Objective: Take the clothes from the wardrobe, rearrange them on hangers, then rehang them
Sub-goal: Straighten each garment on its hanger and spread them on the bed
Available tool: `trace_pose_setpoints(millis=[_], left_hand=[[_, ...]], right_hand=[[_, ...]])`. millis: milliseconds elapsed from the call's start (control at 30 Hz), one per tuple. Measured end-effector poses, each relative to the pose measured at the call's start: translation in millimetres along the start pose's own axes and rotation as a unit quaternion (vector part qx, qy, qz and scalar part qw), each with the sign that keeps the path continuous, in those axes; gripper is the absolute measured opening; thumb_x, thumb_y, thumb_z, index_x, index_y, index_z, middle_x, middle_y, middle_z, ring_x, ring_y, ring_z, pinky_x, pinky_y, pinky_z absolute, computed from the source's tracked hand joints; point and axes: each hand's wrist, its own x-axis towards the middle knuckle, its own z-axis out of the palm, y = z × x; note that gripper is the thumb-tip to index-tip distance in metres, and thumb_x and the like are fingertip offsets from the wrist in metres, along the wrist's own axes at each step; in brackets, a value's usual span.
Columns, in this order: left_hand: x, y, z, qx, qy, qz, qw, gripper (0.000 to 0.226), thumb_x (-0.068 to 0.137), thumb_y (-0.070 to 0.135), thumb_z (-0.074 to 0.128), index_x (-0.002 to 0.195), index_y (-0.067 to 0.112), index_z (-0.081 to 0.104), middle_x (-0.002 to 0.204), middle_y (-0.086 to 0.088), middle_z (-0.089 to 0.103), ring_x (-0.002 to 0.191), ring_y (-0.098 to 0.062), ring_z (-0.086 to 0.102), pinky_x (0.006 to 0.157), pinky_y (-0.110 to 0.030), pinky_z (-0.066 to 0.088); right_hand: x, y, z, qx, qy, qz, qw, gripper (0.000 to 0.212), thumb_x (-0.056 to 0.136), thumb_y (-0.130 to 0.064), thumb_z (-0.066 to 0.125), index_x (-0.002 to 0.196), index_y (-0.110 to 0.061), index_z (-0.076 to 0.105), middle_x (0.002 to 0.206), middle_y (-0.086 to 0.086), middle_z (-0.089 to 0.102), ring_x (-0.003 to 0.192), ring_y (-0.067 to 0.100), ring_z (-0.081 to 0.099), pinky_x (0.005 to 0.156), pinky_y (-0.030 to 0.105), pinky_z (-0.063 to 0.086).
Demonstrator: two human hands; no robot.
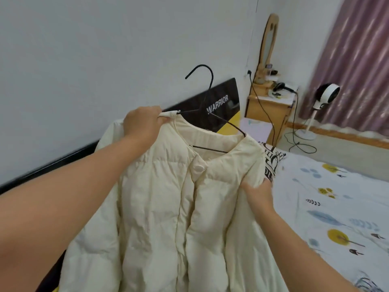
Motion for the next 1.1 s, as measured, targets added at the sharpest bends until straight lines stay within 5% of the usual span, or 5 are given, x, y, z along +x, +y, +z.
trace_pose_setpoints(millis=[267,500,633,800,1100], left_hand=[[22.5,-38.7,149.5,0.116,-0.04,0.054,0.991,0.031,0.095,0.035,0.047,0.081,0.008,0.054,0.075,-0.012,0.06,0.064,-0.031,0.05,0.06,-0.035,0.024],[-4.4,-59.4,240.9,0.26,-0.132,0.133,0.947,0.024,0.081,0.006,0.052,0.102,0.014,0.042,0.072,0.001,0.039,0.065,-0.017,0.037,0.063,-0.029,0.027],[-38.4,-65.2,272.1,0.324,-0.174,0.205,0.907,0.054,0.091,0.043,0.043,0.135,0.017,0.029,0.117,-0.009,0.047,0.108,-0.026,0.045,0.101,-0.047,0.031],[-75.2,-78.6,295.1,0.435,-0.312,0.305,0.788,0.078,0.091,0.062,0.02,0.148,0.017,-0.01,0.156,-0.011,-0.015,0.142,-0.037,-0.016,0.103,-0.067,-0.016],[-74.2,-52.6,287.0,0.408,-0.369,0.248,0.797,0.05,0.097,0.033,0.026,0.145,0.016,0.024,0.154,-0.012,0.017,0.143,-0.034,0.007,0.11,-0.06,-0.007]], right_hand=[[-6.8,134.8,102.4,-0.287,-0.145,0.097,0.942,0.08,0.092,-0.043,0.048,0.151,-0.019,-0.001,0.157,0.014,0.006,0.144,0.03,0.012,0.114,0.044,0.022],[-5.8,207.1,173.5,-0.438,-0.256,0.087,0.857,0.083,0.089,-0.063,0.035,0.147,-0.033,-0.017,0.157,-0.003,-0.018,0.144,0.037,-0.013,0.109,0.064,0.009],[6.0,229.8,188.6,-0.487,-0.269,0.034,0.83,0.078,0.09,-0.062,0.033,0.142,-0.042,-0.022,0.156,-0.001,-0.023,0.139,0.048,-0.016,0.106,0.069,0.002],[15.9,247.0,193.6,-0.533,-0.296,0.023,0.792,0.071,0.091,-0.06,0.031,0.143,-0.047,-0.017,0.156,-0.003,-0.023,0.137,0.051,-0.018,0.104,0.071,-0.001],[25.8,199.9,150.1,-0.469,-0.344,-0.005,0.814,0.052,0.097,-0.036,0.038,0.145,-0.023,0.025,0.151,0.005,0.025,0.138,0.029,0.024,0.111,0.042,0.028]])
